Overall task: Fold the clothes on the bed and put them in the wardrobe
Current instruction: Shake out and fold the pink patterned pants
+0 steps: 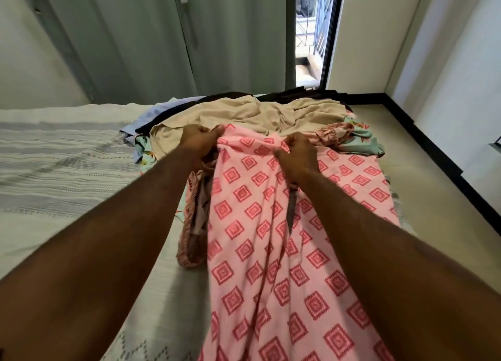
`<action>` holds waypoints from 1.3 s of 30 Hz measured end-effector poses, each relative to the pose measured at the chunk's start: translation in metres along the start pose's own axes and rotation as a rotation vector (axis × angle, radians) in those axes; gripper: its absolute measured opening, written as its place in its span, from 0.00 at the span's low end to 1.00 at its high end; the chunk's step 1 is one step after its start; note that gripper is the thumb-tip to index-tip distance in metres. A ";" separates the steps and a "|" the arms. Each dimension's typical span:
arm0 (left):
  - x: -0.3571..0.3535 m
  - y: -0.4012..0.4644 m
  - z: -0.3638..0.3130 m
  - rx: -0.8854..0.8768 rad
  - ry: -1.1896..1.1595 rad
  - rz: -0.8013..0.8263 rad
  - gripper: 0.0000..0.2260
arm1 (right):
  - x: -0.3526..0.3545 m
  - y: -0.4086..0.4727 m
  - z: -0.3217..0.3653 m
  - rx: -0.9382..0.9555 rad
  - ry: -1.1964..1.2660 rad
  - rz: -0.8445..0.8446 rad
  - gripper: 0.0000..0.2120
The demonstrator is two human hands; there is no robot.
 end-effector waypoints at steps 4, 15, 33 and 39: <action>-0.008 -0.001 0.015 0.104 0.058 0.038 0.25 | -0.005 -0.008 -0.016 -0.008 -0.185 0.124 0.28; 0.013 -0.162 0.049 -0.620 0.427 -0.113 0.13 | 0.004 -0.112 -0.011 0.281 -0.314 -0.109 0.17; 0.135 -0.452 0.159 0.073 0.850 0.123 0.20 | 0.144 -0.388 -0.104 -0.333 -0.761 0.089 0.40; 0.122 -0.477 0.143 0.024 0.678 -0.013 0.13 | 0.173 -0.432 -0.110 -0.515 -0.585 0.525 0.19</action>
Point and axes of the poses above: each hand's wrist, its own y-axis towards the middle knuckle, its own x-axis out of the back of the hand, z = x × y, the point moved 4 cm from there along y, towards the middle knuckle, and after that the axes turned 10 degrees about -y, right-handed, at the moved point
